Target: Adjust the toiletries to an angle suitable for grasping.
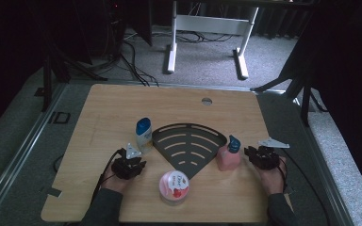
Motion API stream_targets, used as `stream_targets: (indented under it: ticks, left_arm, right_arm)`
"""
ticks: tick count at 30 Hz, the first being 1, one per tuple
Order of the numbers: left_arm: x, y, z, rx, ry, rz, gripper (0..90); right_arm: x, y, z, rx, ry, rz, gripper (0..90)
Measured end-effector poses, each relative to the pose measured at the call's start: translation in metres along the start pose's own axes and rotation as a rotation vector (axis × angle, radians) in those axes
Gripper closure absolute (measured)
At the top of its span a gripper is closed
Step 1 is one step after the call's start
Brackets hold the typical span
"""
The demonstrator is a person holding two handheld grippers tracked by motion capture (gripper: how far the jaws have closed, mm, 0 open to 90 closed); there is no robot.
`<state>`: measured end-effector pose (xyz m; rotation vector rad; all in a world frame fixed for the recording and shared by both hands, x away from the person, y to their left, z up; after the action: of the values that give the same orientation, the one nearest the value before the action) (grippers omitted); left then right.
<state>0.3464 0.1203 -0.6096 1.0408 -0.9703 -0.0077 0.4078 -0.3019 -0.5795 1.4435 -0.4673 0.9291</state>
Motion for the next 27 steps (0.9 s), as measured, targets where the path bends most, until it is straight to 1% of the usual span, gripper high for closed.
stream_targets:
  ticks: [4,5,8,9,10,12,14,15,16,17,18,21,23,25,27]
  left_arm:
    - [0.000,0.001,0.010,-0.026,-0.029,-0.004,78.3]
    - [0.001,0.001,0.012,-0.034,-0.030,0.003,80.5]
    - [0.002,0.001,0.019,-0.065,-0.038,0.012,87.3]
    - [0.002,0.001,0.021,-0.070,-0.047,0.015,89.3]
    - [0.003,0.002,0.024,-0.068,-0.061,0.019,89.6]
    - [0.005,0.002,0.032,-0.100,-0.081,0.027,89.9]
    - [0.006,-0.001,0.042,-0.129,-0.102,0.023,89.9]
    - [0.006,-0.001,0.042,-0.129,-0.102,0.023,89.9]
    - [0.006,-0.006,0.051,-0.152,-0.125,0.011,89.9]
    - [0.006,-0.008,0.056,-0.167,-0.139,0.005,89.9]
    - [0.006,-0.011,0.060,-0.175,-0.152,0.001,89.9]
    - [0.007,-0.015,0.070,-0.208,-0.175,-0.011,89.9]
    - [0.006,-0.017,0.074,-0.221,-0.186,-0.017,90.0]
    - [0.005,-0.018,0.076,-0.216,-0.193,-0.027,90.0]
    - [0.004,-0.018,0.076,-0.217,-0.184,-0.028,90.0]
  right_arm:
    - [0.002,-0.001,-0.003,0.032,0.013,-0.003,87.4]
    - [0.003,-0.001,-0.004,0.042,0.013,-0.002,89.2]
    - [0.006,0.000,-0.006,0.069,0.019,0.003,90.0]
    - [0.007,0.001,-0.008,0.078,0.026,0.003,90.0]
    - [0.007,0.001,-0.009,0.086,0.036,0.003,90.0]
    - [0.009,0.001,-0.012,0.096,0.051,0.006,90.0]
    - [0.011,0.000,-0.014,0.107,0.052,0.009,90.0]
    - [0.011,0.000,-0.014,0.107,0.052,0.009,90.0]
    - [0.013,-0.001,-0.015,0.113,0.050,0.010,90.0]
    - [0.015,-0.002,-0.017,0.117,0.056,0.009,90.0]
    - [0.016,-0.003,-0.018,0.118,0.057,0.009,90.0]
    - [0.019,-0.006,-0.020,0.123,0.060,0.007,90.0]
    - [0.020,-0.007,-0.021,0.137,0.061,0.008,90.0]
    - [0.020,-0.008,-0.023,0.143,0.068,0.005,90.0]
    - [0.019,-0.008,-0.026,0.150,0.075,0.002,90.0]
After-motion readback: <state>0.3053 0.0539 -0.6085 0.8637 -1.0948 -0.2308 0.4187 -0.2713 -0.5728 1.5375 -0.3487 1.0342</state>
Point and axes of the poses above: each handheld gripper's, and its own axes: y roughly backward along the jaws, x roughly out of its top, z roughly to its right, the point moved 8 cm from there along -y, roughly forward along the jaws, and after that the axes turned 12 degrees about -x, right-handed, at the moved point
